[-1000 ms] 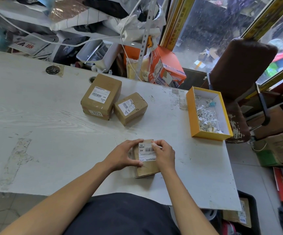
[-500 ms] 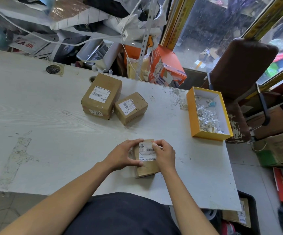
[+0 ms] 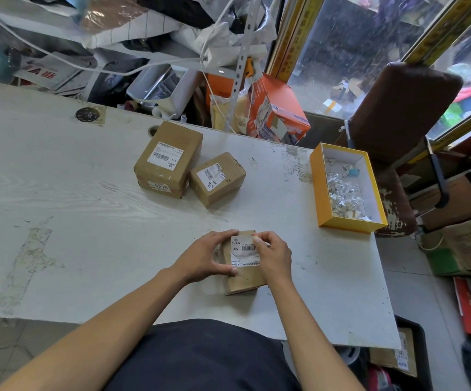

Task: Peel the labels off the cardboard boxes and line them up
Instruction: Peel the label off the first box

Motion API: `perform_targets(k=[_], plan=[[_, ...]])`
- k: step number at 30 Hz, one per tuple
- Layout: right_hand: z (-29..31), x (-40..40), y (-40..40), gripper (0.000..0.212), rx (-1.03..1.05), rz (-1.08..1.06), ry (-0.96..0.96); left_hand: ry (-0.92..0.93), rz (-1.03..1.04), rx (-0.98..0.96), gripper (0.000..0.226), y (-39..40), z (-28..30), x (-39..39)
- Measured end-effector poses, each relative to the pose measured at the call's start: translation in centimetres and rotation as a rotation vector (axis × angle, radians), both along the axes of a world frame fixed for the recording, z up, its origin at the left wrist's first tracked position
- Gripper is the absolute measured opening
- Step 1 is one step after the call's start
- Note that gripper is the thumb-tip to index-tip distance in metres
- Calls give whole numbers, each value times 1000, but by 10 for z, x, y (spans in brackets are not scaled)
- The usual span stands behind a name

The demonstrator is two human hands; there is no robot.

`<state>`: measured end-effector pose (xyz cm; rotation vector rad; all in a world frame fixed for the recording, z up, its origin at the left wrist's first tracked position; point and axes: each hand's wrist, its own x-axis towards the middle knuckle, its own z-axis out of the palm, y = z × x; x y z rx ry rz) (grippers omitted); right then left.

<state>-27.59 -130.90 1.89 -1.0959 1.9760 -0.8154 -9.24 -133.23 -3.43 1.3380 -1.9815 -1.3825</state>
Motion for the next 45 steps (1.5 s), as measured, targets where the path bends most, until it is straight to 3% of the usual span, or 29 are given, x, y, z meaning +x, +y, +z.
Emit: perform_targets(k=[45], plan=[[1, 0, 0, 12, 16, 12, 29, 3, -9, -6, 95, 0, 2, 1]])
